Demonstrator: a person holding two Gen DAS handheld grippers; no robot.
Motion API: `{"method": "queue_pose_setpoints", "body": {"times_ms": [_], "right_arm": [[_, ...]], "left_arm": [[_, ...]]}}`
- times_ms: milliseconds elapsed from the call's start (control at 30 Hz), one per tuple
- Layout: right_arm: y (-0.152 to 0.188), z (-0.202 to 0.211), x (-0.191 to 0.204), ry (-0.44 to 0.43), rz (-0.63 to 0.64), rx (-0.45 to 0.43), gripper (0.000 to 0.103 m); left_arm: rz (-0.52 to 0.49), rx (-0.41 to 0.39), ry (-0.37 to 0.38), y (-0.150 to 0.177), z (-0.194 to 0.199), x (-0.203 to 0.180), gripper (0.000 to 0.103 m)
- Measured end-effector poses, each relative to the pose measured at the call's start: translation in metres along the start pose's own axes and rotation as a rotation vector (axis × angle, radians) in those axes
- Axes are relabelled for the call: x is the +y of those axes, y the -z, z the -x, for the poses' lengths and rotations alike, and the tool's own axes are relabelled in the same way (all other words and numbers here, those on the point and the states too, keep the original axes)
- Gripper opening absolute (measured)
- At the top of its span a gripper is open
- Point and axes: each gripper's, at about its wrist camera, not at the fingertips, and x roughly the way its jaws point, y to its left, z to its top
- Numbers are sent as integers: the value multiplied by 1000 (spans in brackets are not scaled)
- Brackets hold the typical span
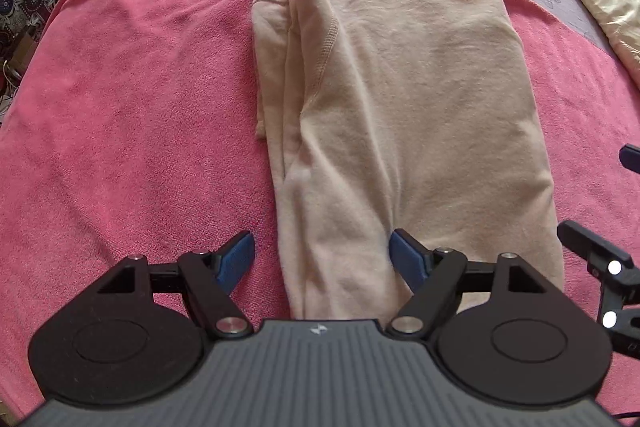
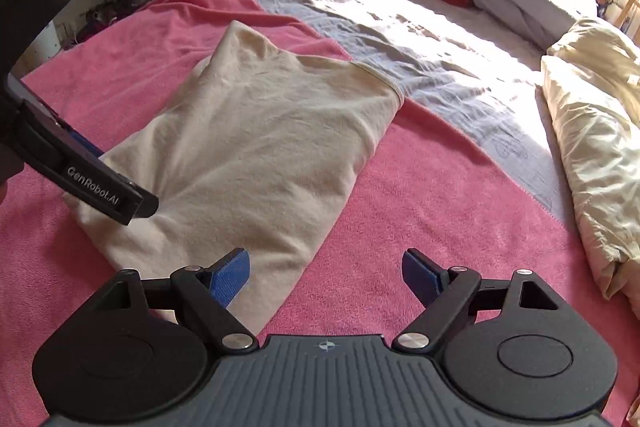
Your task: Fold clothes
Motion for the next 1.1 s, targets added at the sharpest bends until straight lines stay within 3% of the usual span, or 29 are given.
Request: {"method": "queue_pose_setpoints", "body": {"times_ms": [367,600,733,967,1100], "right_arm": [[-84,-48,22,-87,211,-106,85],[-108,-80,44,-176,196,-75,82],[-114,-99,61,-216,252,-37,65],[-135,-124,62,-274,178,-34,67],[-148,-140,76,-240,183,-39,70]], "left_arm": [[39,-21,44,19,6,17,79],[49,-35,60,26,8,21,80],[55,-43,72,30,10,24,80],[51,-60,83,33,11,24,80],[46,-62,86,33,12,23,80]]}}
